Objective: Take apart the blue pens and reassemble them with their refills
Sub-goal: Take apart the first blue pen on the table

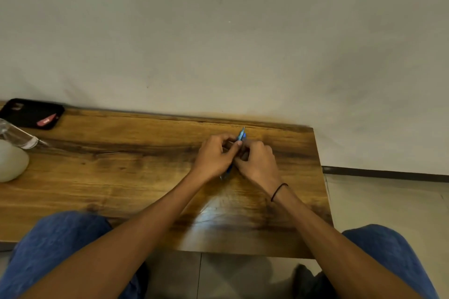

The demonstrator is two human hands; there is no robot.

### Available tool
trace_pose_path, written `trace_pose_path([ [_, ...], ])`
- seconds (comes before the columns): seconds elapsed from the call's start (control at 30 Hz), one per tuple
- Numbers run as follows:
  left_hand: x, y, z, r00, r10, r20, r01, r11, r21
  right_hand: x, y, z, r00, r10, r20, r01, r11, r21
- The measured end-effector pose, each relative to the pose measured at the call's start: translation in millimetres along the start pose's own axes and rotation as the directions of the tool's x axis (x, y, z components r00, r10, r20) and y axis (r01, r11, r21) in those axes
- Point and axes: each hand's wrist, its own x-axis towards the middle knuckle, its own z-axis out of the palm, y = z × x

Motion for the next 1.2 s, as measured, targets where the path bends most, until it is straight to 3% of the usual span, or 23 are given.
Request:
trace_pose_path([
  [0.07, 2, 0, -2, 1.000, 0.026, 0.015, -0.027, 1.000, 0.013, 5, 3, -7, 0.999, -0.024, 0.029, 0.023, 0.999, 0.032],
  [0.13, 2, -1, -4, 0.998, 0.055, 0.032, -0.057, 0.997, 0.046, 13, 8, -17, 1.000, 0.012, -0.011, -0.009, 0.979, 0.205],
  [0.2, 3, -2, -4, 0.994, 0.105, 0.030, -0.108, 0.990, 0.094, 19, 11, -27, 0.996, 0.082, -0.026, -0.059, 0.871, 0.488],
  [0.27, 2, -4, -1, 0.988, 0.152, 0.038, -0.155, 0.981, 0.113, 21, 12, -33, 0.996, 0.083, -0.035, -0.042, 0.768, 0.639],
  [0.47, 0, -6, 1, 0.972, 0.224, 0.065, -0.231, 0.963, 0.136, 20, 8, -28, 0.997, 0.001, -0.078, 0.053, 0.721, 0.691],
  [0.67, -3, -3, 1, 0.948, 0.281, -0.146, -0.204, 0.895, 0.397, 16, 3, -21, 0.983, -0.079, -0.167, 0.174, 0.703, 0.690],
  [0.87, -4, -1, -3, 0.935, 0.294, -0.196, -0.190, 0.885, 0.424, 13, 2, -17, 0.985, -0.011, -0.170, 0.145, 0.576, 0.804],
  [0.97, -3, -4, -4, 0.944, 0.292, -0.156, -0.201, 0.880, 0.431, 14, 7, -19, 0.990, -0.009, -0.139, 0.116, 0.605, 0.788],
  [1.07, -1, -11, -4, 0.956, 0.262, -0.128, -0.179, 0.874, 0.453, 21, 22, -27, 0.984, -0.031, -0.176, 0.146, 0.705, 0.694],
  [1.2, 2, -17, -6, 0.963, 0.250, -0.102, -0.182, 0.881, 0.437, 36, 52, -35, 0.956, -0.079, -0.282, 0.152, 0.957, 0.246],
])
